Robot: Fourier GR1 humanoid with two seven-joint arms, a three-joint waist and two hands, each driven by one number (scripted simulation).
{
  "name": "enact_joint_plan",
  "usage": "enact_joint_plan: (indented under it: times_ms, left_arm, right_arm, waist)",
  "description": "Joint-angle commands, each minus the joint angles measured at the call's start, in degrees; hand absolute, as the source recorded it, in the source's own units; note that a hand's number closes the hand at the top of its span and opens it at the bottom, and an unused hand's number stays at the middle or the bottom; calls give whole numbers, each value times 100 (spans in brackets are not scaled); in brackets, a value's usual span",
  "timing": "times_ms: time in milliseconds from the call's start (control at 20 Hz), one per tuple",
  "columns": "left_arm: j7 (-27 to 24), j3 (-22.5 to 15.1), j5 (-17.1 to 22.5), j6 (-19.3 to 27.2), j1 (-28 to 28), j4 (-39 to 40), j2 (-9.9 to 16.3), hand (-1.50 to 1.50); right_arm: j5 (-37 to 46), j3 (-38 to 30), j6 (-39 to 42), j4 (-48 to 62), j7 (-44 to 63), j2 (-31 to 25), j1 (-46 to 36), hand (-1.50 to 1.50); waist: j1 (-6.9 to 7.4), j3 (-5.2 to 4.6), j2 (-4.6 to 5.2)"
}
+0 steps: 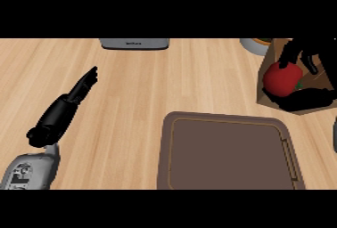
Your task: Pick the tomato from the tray and place it in the cardboard box
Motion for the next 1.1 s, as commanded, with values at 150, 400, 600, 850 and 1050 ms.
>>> enact_joint_plan:
  times_ms: [150, 400, 600, 850, 1050]
  left_arm:
    - [137, -56, -22, 21, 6, -219, -83, 0]
    - [-22, 75, 23, -95, -429, 296, 39, 0]
    - [-37, -234, -187, 126, -89, 61, -291, 0]
    - [250, -35, 47, -149, -355, -63, -44, 0]
    - [-3, -10, -36, -68, -161, 84, -76, 0]
  right_arm:
    - [661, -113, -354, 2390, -1129, -887, -756, 150]
    - [880, 222, 651, 3614, -1179, -1494, -1238, 150]
    - [1220, 412, 266, 4863, -2089, -1643, -1383, 150]
    - [1724, 699, 422, 6121, -2711, -2150, -1830, 150]
    - [1780, 996, 860, 6497, -3816, -2260, -2059, -150]
  waist:
    - [86, 4, 23]
    - [104, 0, 72]
    - [157, 7, 69]
    - [203, 11, 76]
    - [147, 8, 58]
